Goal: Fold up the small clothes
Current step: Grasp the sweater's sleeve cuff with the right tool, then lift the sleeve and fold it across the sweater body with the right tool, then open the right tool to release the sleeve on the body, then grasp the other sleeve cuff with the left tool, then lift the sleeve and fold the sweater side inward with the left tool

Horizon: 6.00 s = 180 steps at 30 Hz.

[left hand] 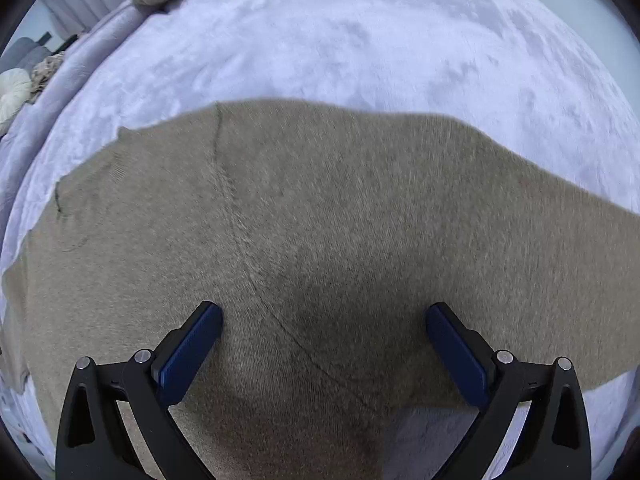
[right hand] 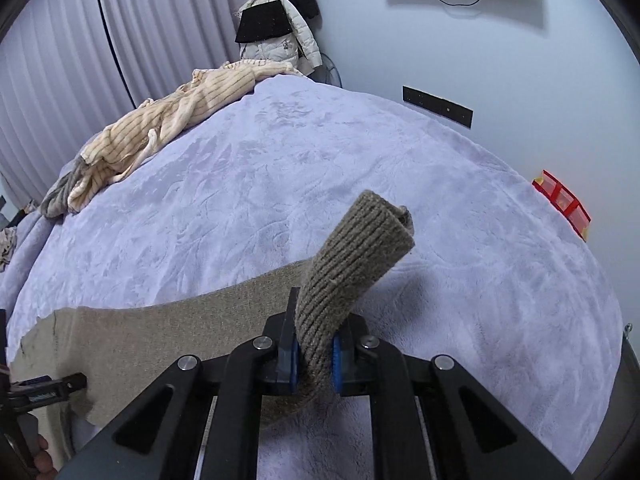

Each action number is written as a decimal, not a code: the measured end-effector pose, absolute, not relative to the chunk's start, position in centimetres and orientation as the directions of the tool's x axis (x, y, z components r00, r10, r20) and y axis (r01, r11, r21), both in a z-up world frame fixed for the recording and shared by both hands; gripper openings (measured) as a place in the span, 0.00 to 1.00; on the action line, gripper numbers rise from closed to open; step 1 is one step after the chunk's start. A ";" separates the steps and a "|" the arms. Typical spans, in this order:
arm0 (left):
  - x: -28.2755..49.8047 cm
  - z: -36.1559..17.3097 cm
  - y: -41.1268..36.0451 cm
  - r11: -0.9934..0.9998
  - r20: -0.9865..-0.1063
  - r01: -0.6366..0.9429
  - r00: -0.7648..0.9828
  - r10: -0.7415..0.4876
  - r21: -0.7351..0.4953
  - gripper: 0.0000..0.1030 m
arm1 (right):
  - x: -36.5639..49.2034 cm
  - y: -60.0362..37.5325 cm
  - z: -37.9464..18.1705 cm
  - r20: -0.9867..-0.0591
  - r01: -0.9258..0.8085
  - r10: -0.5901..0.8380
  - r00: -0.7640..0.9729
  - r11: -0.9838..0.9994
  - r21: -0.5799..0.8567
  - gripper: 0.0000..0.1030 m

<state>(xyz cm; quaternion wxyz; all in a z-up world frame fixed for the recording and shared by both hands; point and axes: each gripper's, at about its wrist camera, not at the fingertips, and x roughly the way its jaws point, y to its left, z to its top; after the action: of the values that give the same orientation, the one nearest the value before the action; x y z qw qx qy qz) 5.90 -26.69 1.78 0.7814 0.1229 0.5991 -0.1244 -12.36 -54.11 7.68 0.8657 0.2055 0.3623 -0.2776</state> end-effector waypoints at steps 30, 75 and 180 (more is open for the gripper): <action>2.0 6.3 -2.5 0.972 -0.909 0.220 0.382 -0.169 -0.088 1.00 | 0.2 -23.9 15.9 -0.686 0.312 -0.282 0.671 0.946 -0.083 0.12; -1.3 2.2 16.1 0.974 -0.915 -0.021 0.345 -0.207 -0.228 1.00 | 8.1 4.1 4.0 -0.824 -0.058 -0.172 0.540 0.969 -0.240 0.12; -1.9 2.1 50.0 0.646 -0.721 -0.515 0.689 -0.079 -0.563 0.08 | 1.3 8.8 5.6 -0.865 -0.286 -0.065 0.497 0.929 -0.234 0.62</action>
<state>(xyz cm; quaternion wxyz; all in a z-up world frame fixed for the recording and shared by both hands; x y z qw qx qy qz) -1.86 50.01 2.09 0.8274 -0.3995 0.3719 0.1319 1.31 8.76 5.58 0.8470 -0.1763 0.4973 0.0652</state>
